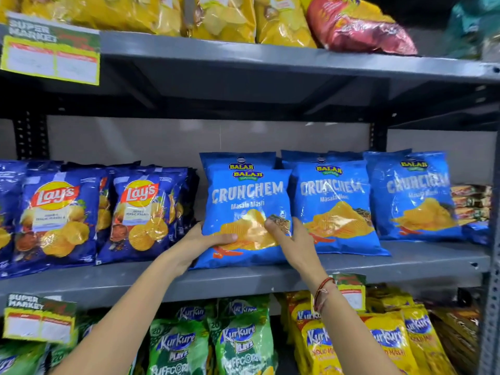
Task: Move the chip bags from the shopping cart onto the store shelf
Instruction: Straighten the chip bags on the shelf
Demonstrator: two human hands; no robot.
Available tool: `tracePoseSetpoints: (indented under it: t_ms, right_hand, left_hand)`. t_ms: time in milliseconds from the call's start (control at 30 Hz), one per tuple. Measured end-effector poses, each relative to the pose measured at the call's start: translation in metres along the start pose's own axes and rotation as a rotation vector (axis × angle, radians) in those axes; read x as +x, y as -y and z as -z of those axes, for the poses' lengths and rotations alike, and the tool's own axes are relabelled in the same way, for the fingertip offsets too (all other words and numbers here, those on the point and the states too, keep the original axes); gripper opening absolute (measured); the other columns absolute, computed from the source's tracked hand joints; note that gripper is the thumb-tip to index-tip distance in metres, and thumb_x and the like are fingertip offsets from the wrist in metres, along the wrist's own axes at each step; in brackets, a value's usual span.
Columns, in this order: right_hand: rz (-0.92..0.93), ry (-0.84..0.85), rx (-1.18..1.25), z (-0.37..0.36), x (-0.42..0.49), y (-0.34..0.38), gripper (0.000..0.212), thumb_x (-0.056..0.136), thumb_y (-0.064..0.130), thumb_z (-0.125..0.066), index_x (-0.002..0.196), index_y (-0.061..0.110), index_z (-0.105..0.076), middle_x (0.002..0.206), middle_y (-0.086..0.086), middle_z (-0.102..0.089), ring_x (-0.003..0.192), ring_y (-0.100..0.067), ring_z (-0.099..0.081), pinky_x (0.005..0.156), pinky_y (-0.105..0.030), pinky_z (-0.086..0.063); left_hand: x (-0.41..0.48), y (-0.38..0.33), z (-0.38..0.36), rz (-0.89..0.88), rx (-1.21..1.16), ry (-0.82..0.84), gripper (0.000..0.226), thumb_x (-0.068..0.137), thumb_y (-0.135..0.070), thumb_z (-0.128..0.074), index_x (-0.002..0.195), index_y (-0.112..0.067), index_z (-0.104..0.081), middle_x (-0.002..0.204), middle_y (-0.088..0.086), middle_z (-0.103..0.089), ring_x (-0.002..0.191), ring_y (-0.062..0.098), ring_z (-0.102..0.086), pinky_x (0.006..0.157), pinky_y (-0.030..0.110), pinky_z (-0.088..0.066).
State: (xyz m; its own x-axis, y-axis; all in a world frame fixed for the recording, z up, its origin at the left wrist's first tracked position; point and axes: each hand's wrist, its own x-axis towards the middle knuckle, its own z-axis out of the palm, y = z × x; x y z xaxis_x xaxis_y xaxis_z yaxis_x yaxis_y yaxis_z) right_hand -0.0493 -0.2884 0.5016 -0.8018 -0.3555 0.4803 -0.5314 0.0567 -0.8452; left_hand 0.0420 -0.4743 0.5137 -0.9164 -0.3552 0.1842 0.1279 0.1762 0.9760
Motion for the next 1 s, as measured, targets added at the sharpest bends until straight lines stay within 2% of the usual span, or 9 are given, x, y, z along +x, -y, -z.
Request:
tracePoseSetpoints:
  t_ms: [100, 200, 300, 367, 500, 600, 733, 867, 1000]
  right_hand:
    - [0.11, -0.017, -0.021, 0.001, 0.005, 0.009, 0.047, 0.089, 0.034, -0.06, 0.128, 0.011, -0.047, 0.091, 0.025, -0.043, 0.099, -0.019, -0.057, 0.072, -0.017, -0.035]
    - [0.124, -0.015, -0.023, -0.002, 0.02, 0.01, 0.032, 0.089, 0.034, -0.061, 0.113, 0.019, -0.046, 0.089, 0.033, -0.044, 0.095, -0.01, -0.057, 0.07, -0.006, -0.036]
    - [0.102, 0.032, 0.002, -0.002, 0.031, 0.006, 0.038, 0.088, 0.04, -0.059, 0.117, 0.019, -0.046, 0.108, 0.005, -0.065, 0.111, -0.025, -0.06, 0.069, -0.016, -0.043]
    - [0.025, 0.068, -0.046, -0.004, 0.032, 0.006, 0.057, 0.09, 0.045, -0.054, 0.132, 0.009, -0.038, 0.129, -0.02, -0.057, 0.121, -0.036, -0.052, 0.078, -0.031, -0.042]
    - [-0.042, 0.067, -0.11, -0.013, 0.047, -0.008, 0.073, 0.083, 0.061, -0.053, 0.134, 0.012, -0.033, 0.123, -0.009, -0.058, 0.119, -0.034, -0.054, 0.095, -0.04, -0.044]
    - [-0.117, 0.049, -0.162, -0.021, 0.057, -0.015, 0.084, 0.077, 0.069, -0.054, 0.137, 0.014, -0.031, 0.132, -0.016, -0.054, 0.123, -0.038, -0.05, 0.102, -0.047, -0.041]
    - [-0.082, -0.025, -0.084, -0.027, 0.061, -0.02, 0.083, 0.075, 0.066, -0.059, 0.136, 0.015, -0.035, 0.129, -0.012, -0.058, 0.12, -0.034, -0.054, 0.099, -0.045, -0.045]
    - [0.018, -0.062, 0.013, -0.027, 0.059, -0.018, 0.078, 0.076, 0.055, -0.066, 0.136, 0.014, -0.037, 0.112, -0.003, -0.064, 0.11, -0.027, -0.061, 0.094, -0.043, -0.051]
    - [0.156, -0.104, -0.061, -0.018, 0.05, -0.014, 0.077, 0.08, 0.048, -0.066, 0.14, 0.011, -0.033, 0.133, -0.011, -0.054, 0.125, -0.026, -0.048, 0.103, -0.036, -0.04]
  left_hand:
    - [0.008, 0.006, 0.003, -0.061, -0.002, -0.117, 0.11, 0.031, -0.04, -0.092, 0.127, -0.018, -0.042, 0.116, 0.005, -0.066, 0.098, 0.022, -0.067, 0.09, 0.04, -0.053]
    - [0.014, 0.006, -0.001, -0.136, 0.034, -0.197, 0.097, 0.053, -0.028, -0.087, 0.135, -0.018, -0.034, 0.121, 0.003, -0.062, 0.102, 0.02, -0.064, 0.089, 0.037, -0.052]
    - [0.02, 0.007, -0.002, -0.142, 0.078, -0.189, 0.115, 0.041, -0.042, -0.089, 0.137, -0.019, -0.03, 0.121, 0.001, -0.06, 0.104, 0.016, -0.062, 0.087, 0.033, -0.051]
    - [0.021, 0.01, -0.002, -0.124, 0.1, -0.142, 0.129, 0.026, -0.052, -0.087, 0.137, -0.02, -0.029, 0.117, -0.003, -0.06, 0.102, 0.012, -0.061, 0.083, 0.028, -0.051]
    - [0.025, 0.012, -0.002, -0.107, 0.073, -0.094, 0.127, 0.025, -0.049, -0.088, 0.134, -0.02, -0.029, 0.118, 0.001, -0.06, 0.103, 0.015, -0.061, 0.086, 0.028, -0.05]
    - [0.027, 0.014, -0.002, -0.117, 0.051, -0.101, 0.132, 0.017, -0.052, -0.089, 0.132, -0.018, -0.032, 0.119, 0.002, -0.06, 0.105, 0.016, -0.061, 0.086, 0.03, -0.05]
    - [0.028, 0.016, -0.002, -0.147, 0.114, -0.146, 0.134, 0.019, -0.058, -0.086, 0.134, -0.019, -0.032, 0.119, -0.001, -0.059, 0.105, 0.013, -0.06, 0.087, 0.03, -0.051]
    - [0.024, 0.015, -0.004, -0.149, 0.169, -0.203, 0.135, 0.025, -0.059, -0.085, 0.14, -0.022, -0.024, 0.132, 0.003, -0.053, 0.112, 0.017, -0.056, 0.099, 0.04, -0.047]
    - [0.014, 0.011, -0.015, -0.18, 0.267, -0.405, 0.127, 0.042, -0.043, -0.086, 0.145, -0.025, -0.014, 0.146, 0.005, -0.039, 0.13, 0.023, -0.041, 0.109, 0.046, -0.036]
